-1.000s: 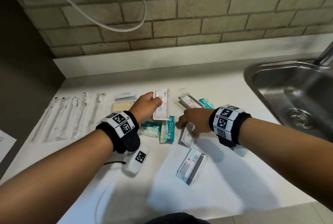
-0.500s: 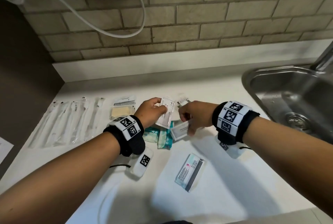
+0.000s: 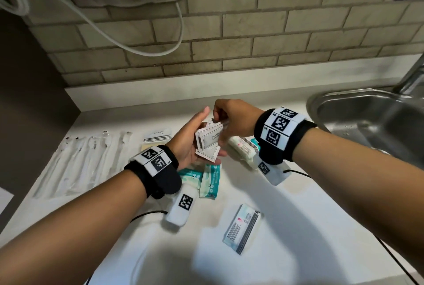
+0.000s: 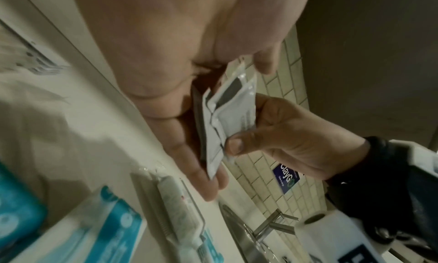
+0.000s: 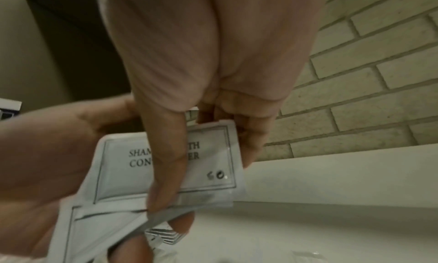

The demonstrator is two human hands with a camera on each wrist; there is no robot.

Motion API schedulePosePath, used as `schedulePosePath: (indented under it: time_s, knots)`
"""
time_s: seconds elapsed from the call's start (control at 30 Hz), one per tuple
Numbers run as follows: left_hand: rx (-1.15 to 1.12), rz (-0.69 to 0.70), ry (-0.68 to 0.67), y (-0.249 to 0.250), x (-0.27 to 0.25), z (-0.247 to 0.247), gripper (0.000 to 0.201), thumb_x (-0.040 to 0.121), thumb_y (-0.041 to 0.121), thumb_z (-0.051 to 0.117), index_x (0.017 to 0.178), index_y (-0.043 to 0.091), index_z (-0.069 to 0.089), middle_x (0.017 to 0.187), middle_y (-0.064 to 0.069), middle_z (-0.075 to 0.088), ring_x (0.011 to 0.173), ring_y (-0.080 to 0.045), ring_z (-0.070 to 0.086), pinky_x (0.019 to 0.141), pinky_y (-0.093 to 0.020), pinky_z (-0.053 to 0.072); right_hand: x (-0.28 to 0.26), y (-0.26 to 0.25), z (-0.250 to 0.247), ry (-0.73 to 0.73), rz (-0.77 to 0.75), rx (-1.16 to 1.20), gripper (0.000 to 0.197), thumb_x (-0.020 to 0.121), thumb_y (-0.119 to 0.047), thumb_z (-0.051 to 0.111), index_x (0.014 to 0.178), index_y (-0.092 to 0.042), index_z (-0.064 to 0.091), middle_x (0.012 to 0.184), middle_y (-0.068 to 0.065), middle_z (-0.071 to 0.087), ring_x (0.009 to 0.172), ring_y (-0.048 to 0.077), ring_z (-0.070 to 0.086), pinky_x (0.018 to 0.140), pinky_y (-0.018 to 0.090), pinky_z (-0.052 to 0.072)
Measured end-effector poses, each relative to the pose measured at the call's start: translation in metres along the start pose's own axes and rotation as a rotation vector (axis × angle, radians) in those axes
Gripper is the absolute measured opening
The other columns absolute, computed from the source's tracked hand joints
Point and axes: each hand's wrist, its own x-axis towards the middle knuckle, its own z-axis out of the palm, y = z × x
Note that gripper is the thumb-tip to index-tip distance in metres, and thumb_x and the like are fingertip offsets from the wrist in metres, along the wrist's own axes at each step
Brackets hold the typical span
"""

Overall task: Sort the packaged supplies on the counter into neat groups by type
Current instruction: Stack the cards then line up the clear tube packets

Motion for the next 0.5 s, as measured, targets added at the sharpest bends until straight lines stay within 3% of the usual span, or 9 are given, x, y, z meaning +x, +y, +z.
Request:
schedulePosePath:
  time_s: [0.1,0.17,0.27,0.37,0.43,0.5]
  knots:
    - [0.092,0.086,0.090,0.003,0.003,0.001,0.030,0.090,0.027,0.065,0.118,0.016,0.061,0.101,-0.018,0.070,0.085,-0.037,0.070,0.075,-0.045,0.057,0.009,0.001,0.001,0.013,-0.012,-0.101,0.062,0.051,-0.027,0.091,0.096,-0.026,0.048,0.092,-0.006,0.062,0.087,0.020,0.060,0.077,0.033,0.051]
    - [0.118,0.125,0.154,0.003,0.009,-0.003,0.028,0.093,0.015,0.062,0.121,0.012,0.060,0.094,-0.019,0.071,0.076,-0.032,0.071,0.065,-0.038,0.059,0.012,0.004,-0.001,-0.009,-0.007,-0.088,0.073,0.048,-0.029,0.092,0.106,-0.028,0.048,0.102,-0.006,0.062,0.093,0.020,0.060,0.084,0.035,0.052]
    - [0.144,0.162,0.196,0.006,0.015,-0.013,0.030,0.093,0.011,0.061,0.123,0.013,0.059,0.091,-0.016,0.073,0.069,-0.029,0.071,0.056,-0.032,0.059,0.015,0.019,-0.009,-0.015,0.032,-0.023,0.090,0.055,-0.024,0.091,0.128,-0.025,0.040,0.122,-0.003,0.050,0.103,0.019,0.055,0.090,0.036,0.050]
    - [0.132,0.201,0.239,0.011,0.020,-0.022,0.033,0.093,0.006,0.061,0.126,0.009,0.059,0.088,-0.015,0.072,0.059,-0.024,0.071,0.046,-0.027,0.056,0.026,0.038,-0.009,0.034,0.120,-0.028,0.077,0.068,-0.021,0.082,0.133,-0.017,0.040,0.132,0.005,0.048,0.105,0.024,0.058,0.089,0.036,0.051]
    - [0.120,0.217,0.268,0.013,0.022,-0.025,0.033,0.093,0.003,0.060,0.125,0.007,0.059,0.085,-0.013,0.072,0.054,-0.022,0.071,0.043,-0.026,0.055,0.034,0.046,0.000,-0.047,0.213,-0.145,0.067,0.076,-0.032,0.077,0.131,-0.012,0.044,0.129,0.008,0.056,0.110,0.026,0.058,0.090,0.033,0.049]
    - [0.110,0.208,0.286,0.015,0.024,-0.029,0.032,0.093,0.004,0.061,0.124,0.010,0.060,0.085,-0.012,0.072,0.053,-0.021,0.070,0.043,-0.027,0.055,0.041,0.050,0.017,-0.167,0.305,-0.254,0.075,0.077,-0.050,0.073,0.133,-0.010,0.044,0.128,0.009,0.058,0.115,0.029,0.056,0.094,0.036,0.048]
